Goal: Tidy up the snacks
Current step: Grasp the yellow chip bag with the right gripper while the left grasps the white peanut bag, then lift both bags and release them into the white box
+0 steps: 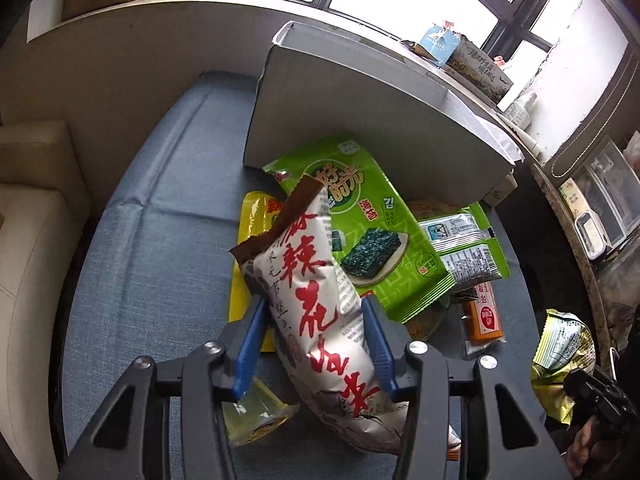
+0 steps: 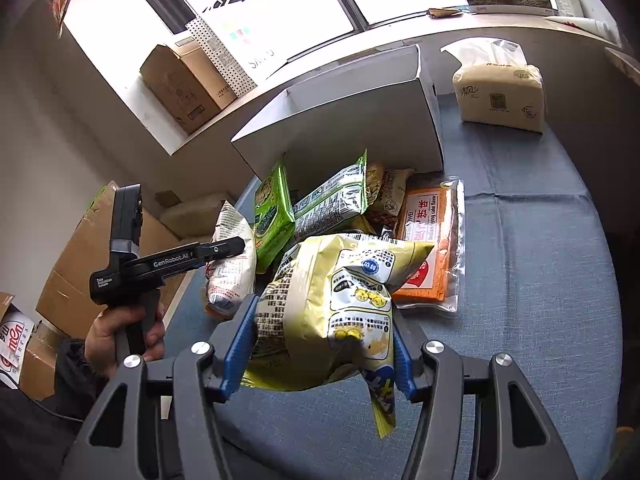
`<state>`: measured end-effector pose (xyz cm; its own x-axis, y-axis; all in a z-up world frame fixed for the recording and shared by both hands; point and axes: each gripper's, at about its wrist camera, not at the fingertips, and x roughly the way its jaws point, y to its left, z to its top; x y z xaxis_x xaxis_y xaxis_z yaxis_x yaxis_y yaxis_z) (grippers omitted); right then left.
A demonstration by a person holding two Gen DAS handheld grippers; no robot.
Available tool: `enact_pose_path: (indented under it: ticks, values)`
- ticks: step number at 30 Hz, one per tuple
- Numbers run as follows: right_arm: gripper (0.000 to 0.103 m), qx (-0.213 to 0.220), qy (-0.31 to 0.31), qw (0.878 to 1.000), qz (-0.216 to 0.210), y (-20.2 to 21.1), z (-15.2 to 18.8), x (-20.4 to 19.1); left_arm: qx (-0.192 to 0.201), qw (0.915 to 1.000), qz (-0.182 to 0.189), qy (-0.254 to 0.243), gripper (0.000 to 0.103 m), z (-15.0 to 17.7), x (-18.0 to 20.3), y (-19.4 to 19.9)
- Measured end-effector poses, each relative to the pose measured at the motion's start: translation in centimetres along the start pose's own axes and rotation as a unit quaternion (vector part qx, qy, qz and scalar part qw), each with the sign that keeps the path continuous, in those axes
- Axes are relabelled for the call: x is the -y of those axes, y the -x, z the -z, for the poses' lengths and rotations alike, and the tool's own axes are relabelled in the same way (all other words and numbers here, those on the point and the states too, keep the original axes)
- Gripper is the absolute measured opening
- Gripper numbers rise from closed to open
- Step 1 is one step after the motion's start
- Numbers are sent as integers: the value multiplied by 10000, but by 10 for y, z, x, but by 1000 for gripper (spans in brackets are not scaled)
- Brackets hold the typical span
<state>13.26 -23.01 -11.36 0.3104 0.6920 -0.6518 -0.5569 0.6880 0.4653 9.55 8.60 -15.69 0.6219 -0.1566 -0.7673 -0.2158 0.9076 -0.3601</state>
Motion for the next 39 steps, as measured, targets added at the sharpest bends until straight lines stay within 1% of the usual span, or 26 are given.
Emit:
enact_pose_path:
  ticks: [1,5,7,9,14,16,19,20,22,24,26,28,32,34,36,37,39]
  values:
    - [63,0,6,10000,-18,1,0,0,81,9999,90,-69,46,1,4,5]
    - [63,60,-9,10000,-12,5,1,-2,606,9972,152,-408,42,0,25,35]
    - [63,127,-22,9999,-25,8,-1,-3,859,9938,144,-693,41,-3,38,51]
    - [63,231,-35,9997,-38,12,-3,-4,1090,9895,223,-920,41,-10,51,67]
    - [63,515,31,9986,-88,24,-16,-6,1521,9795,440,-1249,41,-32,75,100]
    - [63,646,73,9978,-107,28,-26,-8,1679,9742,489,-1424,41,-45,86,108]
    - [63,782,200,9967,-29,31,-47,-12,1853,9684,521,-1583,41,-67,98,112]
    - [63,846,264,9961,-24,31,-56,-14,1942,9662,508,-1616,41,-76,100,113]
    - [63,946,391,9947,-20,31,-74,-16,2036,9642,343,-1661,40,-96,106,110]
    - [63,1038,506,9933,55,29,-96,-19,2137,9618,312,-1682,40,-118,109,106]
    - [63,1091,510,9926,130,24,-119,-18,2136,9614,272,-1712,40,-141,112,98]
    - [63,1187,472,9916,204,17,-145,-15,2167,9610,141,-1714,40,-163,114,88]
    - [63,1251,425,9903,440,-6,-195,-12,2005,9692,-178,-1416,40,-205,110,59]
    - [63,1222,393,9901,573,-21,-217,-11,1956,9709,-293,-1350,40,-217,109,45]
    - [63,1177,420,9896,715,-39,-235,-9,1822,9740,-477,-1260,40,-228,106,29]
    - [63,1166,412,9893,771,-46,-241,-9,1775,9751,-612,-1182,40,-232,103,21]
    - [63,1140,331,9893,852,-58,-248,-7,1664,9770,-685,-1141,40,-237,97,6]
